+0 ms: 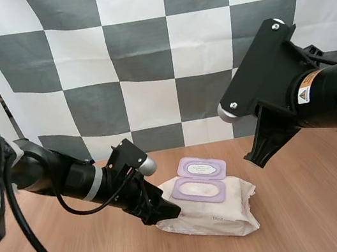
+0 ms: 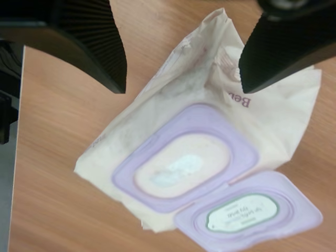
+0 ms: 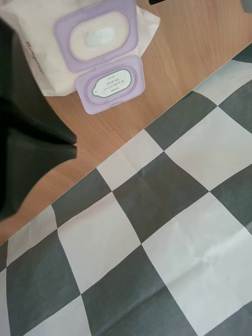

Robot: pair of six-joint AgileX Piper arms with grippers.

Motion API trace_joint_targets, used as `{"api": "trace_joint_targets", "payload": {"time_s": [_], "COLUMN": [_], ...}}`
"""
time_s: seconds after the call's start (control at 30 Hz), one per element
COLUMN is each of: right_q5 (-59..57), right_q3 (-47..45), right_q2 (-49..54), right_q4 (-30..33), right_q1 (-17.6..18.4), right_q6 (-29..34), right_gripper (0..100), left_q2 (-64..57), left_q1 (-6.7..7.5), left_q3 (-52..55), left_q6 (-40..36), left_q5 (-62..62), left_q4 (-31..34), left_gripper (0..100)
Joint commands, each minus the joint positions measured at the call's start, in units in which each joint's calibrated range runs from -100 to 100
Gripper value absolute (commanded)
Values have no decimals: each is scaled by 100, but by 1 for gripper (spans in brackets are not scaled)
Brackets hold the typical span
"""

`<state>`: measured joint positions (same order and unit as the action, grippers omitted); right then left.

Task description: Open the wet wipes lid

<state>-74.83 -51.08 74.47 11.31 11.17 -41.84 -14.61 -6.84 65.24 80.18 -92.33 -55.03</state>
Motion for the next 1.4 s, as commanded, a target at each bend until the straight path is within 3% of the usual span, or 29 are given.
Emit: {"api": "trace_joint_targets", "payload": {"time_s": [0.0,0.33,0.6,0.63,0.67,0.8,0.83,0.87,0.97,1.13,1.27,1.37], "right_q5": [10,27,27,27,27,27,27,27,93,534,910,1237], "right_q3": [6,6,6,6,6,6,6,6,6,6,6,-6], "right_q2": [24,437,947,1012,1081,1327,1381,1436,1605,1947,2174,2242], "right_q4": [-10,-364,-894,-950,-1024,-1162,-1174,-1187,-1188,-1131,-1131,-1131], "right_q1": [-1,-48,-269,-290,-320,-417,-449,-487,-552,-576,-577,-678], "right_q6": [113,691,827,827,827,827,827,836,941,1095,1319,1570], "right_gripper": [0,0,0,0,0,0,0,0,0,0,0,0], "left_q2": [-1209,-3979,-5636,-5823,-5969,-6556,-6698,-6839,-7307,-8082,-8539,-8539], "left_q1": [-4,-4,-4,-4,-4,-4,3,12,67,293,364,416], "left_q3": [-170,-908,-1261,-1261,-1261,-1261,-1261,-1261,-1261,-1261,-1138,-944], "left_q6": [-882,-1906,-2355,-2355,-2394,-2554,-2646,-2713,-2965,-3998,-5198,-6331], "left_q5": [-331,-767,-767,-767,-767,-767,-767,-767,-391,2069,3687,4131], "left_q4": [241,472,93,79,79,79,65,36,-2,485,2002,3422], "left_gripper": [100,100,100,96,87,30,7,0,0,0,0,0]}}
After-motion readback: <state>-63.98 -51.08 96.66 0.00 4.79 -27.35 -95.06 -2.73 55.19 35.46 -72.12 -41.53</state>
